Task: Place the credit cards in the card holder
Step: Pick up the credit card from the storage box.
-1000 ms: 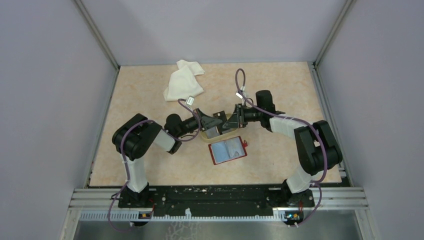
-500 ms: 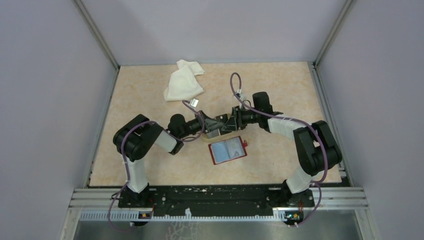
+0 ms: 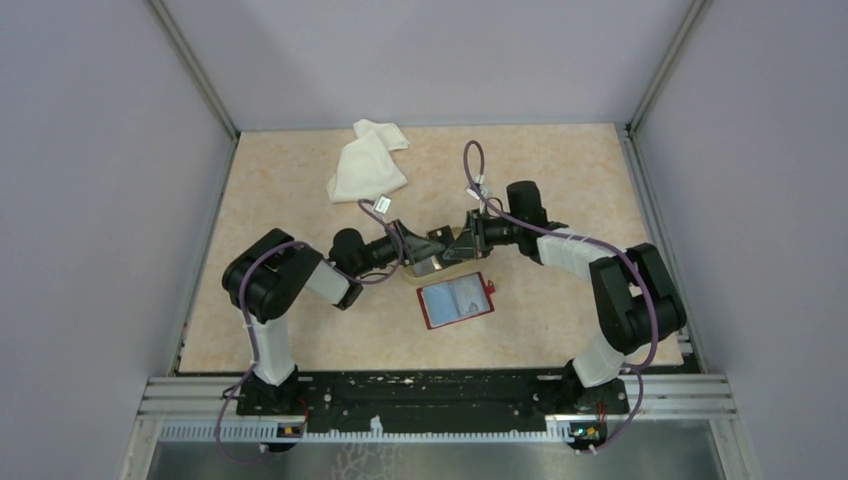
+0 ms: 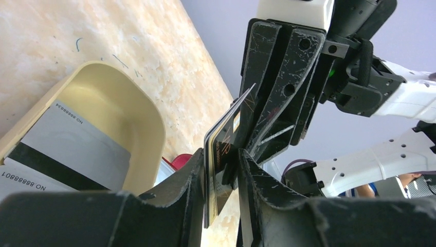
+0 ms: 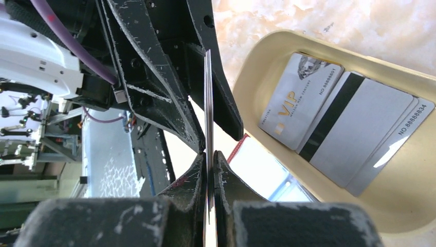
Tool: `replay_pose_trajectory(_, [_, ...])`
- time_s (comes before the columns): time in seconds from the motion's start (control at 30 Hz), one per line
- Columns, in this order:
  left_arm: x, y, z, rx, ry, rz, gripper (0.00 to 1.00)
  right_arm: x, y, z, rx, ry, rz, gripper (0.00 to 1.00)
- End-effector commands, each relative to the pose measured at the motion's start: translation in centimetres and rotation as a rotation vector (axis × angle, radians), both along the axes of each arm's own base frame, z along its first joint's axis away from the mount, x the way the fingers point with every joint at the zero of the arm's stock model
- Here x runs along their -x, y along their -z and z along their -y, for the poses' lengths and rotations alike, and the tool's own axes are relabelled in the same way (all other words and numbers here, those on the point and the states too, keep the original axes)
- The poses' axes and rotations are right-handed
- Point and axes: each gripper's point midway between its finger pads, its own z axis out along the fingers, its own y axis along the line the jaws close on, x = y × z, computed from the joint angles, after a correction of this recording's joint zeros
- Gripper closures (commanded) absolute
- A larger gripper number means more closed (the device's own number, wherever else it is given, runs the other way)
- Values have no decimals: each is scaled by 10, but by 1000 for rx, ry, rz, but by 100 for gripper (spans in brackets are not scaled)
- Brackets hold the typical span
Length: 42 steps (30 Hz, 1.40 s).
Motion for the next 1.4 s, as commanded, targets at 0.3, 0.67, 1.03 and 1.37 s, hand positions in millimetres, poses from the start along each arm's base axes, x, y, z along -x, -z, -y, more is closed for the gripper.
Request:
replay_pose_trajectory(0.3, [25, -35, -15, 95, 125, 139, 65, -6, -33, 2, -140, -51, 31, 100])
replay_pose_trajectory(0.67, [32, -36, -16, 123, 177, 156, 81, -5, -28, 1, -145, -58, 4, 100])
replay_pose_trajectory(1.03, [20, -20, -16, 61, 152, 94, 100, -16, -9, 4, -72, 4, -20, 75])
replay_pose_trajectory(1.37, [7, 0, -14, 14, 128, 28, 100, -34, 9, 15, 0, 113, -30, 85])
